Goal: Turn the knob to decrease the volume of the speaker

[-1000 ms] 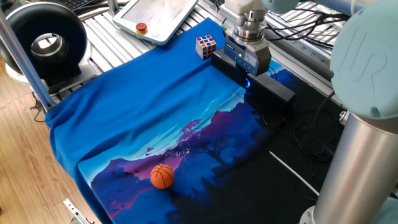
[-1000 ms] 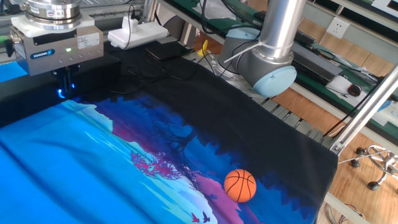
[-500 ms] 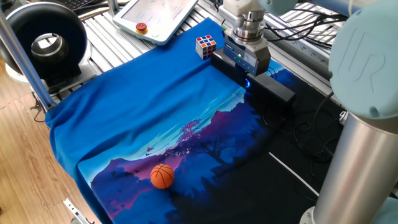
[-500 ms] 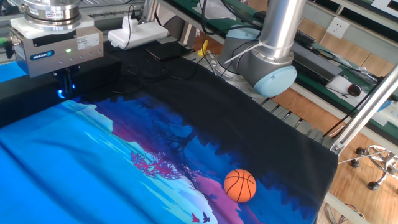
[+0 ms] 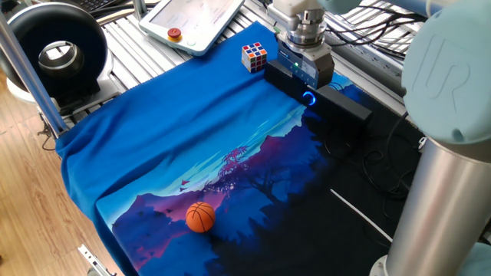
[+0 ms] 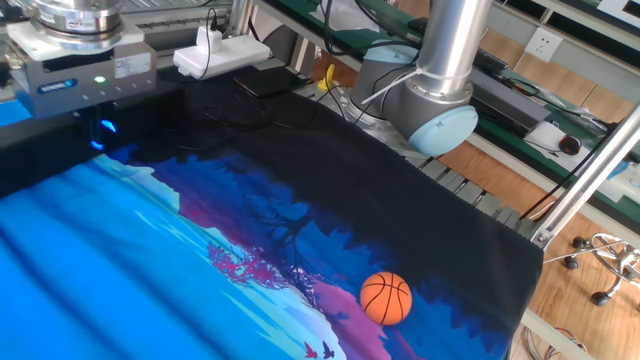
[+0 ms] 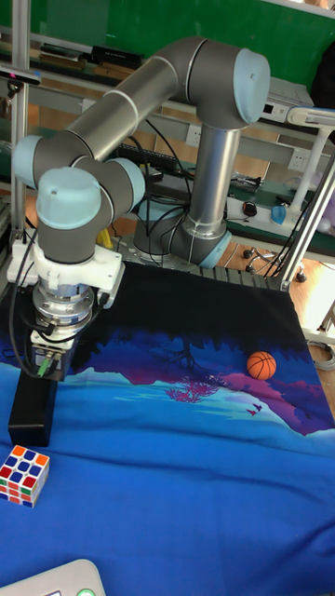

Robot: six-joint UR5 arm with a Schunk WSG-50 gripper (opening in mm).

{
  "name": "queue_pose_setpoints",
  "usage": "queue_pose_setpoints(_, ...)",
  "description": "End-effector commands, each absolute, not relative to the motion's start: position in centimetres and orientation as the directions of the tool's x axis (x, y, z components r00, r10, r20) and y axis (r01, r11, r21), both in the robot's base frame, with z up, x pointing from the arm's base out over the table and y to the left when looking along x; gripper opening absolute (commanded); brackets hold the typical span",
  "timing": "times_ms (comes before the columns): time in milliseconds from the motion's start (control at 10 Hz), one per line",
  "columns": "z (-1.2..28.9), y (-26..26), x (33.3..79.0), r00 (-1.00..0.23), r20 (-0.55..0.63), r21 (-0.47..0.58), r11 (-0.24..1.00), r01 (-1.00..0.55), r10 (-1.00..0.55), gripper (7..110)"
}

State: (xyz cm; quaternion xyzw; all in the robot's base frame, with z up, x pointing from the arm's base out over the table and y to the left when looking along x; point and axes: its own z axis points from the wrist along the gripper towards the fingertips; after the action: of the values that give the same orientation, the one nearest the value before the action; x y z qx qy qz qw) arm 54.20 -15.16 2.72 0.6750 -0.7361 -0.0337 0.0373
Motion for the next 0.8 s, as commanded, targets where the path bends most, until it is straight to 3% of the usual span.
queue_pose_setpoints(0, 2.1, -15.4, 55.0, -0.082, -0.020, 0.102, 0.079, -0.992, -0.996, 7)
queue_pose_setpoints(200, 2.4, -14.5, 55.2, -0.104, -0.017, 0.110, 0.102, -0.989, -0.994, 7)
queue_pose_setpoints(700, 6.9, -14.7, 53.9, -0.134, 0.030, 0.215, 0.137, -0.967, -0.991, 7)
